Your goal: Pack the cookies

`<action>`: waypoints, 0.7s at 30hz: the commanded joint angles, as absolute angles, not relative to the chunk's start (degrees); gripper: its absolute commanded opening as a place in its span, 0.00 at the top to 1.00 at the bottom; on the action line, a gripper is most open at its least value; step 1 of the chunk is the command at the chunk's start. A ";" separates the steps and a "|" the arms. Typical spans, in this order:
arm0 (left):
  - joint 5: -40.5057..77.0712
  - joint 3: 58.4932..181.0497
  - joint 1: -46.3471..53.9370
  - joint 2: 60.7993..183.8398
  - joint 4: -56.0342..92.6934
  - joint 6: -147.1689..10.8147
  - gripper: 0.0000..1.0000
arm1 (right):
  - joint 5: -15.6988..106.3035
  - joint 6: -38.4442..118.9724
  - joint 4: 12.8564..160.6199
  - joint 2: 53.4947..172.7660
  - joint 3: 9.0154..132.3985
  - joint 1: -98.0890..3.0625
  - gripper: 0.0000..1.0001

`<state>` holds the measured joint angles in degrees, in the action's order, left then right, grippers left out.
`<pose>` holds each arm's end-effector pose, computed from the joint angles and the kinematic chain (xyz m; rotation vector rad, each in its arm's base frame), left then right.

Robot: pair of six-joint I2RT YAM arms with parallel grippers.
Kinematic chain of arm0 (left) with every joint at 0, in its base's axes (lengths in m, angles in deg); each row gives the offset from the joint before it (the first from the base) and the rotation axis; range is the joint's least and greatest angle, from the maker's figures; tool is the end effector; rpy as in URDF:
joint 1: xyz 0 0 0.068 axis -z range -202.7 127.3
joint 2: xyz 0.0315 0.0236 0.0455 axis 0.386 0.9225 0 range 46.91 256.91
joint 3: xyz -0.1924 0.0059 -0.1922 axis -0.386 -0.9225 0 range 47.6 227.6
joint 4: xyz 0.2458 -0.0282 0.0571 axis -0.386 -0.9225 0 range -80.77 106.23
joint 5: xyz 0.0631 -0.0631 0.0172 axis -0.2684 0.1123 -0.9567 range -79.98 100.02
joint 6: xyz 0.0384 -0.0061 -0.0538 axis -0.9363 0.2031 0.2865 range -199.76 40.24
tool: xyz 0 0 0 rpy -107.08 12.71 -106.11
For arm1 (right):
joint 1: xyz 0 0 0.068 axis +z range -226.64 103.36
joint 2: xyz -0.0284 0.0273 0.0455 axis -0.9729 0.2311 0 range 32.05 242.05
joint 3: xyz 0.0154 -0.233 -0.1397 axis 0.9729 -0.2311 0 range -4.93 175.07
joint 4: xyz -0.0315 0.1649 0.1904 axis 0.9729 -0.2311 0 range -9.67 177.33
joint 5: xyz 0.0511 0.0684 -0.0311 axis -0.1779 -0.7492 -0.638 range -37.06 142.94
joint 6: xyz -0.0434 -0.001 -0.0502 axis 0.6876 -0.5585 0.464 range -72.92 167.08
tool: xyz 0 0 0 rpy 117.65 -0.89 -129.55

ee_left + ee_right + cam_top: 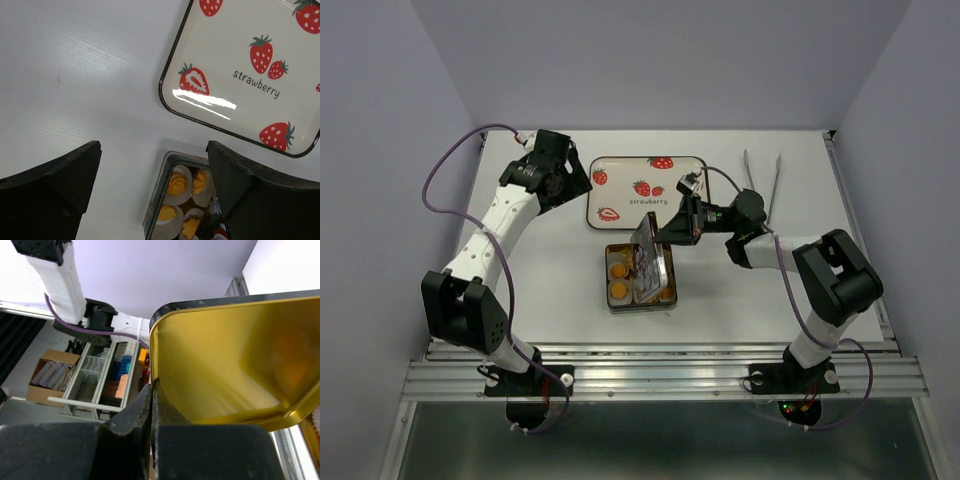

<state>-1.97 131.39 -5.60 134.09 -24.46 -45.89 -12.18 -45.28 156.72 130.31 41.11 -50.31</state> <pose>0.3255 -0.0886 0.3349 -0.4413 2.2858 -0.2035 0.2854 0.1944 0.2519 -0.2723 1.9713 2.2444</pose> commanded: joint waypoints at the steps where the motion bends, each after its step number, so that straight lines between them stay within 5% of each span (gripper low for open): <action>1: -2.20 129.96 -6.09 131.11 -21.92 -46.53 0.01 | -10.60 -41.59 160.79 132.85 40.52 -50.01 0.99; 9: -1.67 128.90 -6.01 129.97 -20.95 -46.88 0.01 | -8.66 -51.80 179.35 138.13 35.50 -50.01 0.99; 21: -0.26 129.08 -5.92 130.14 -19.90 -47.50 0.01 | -12.09 -40.30 162.26 133.13 32.52 -53.17 0.91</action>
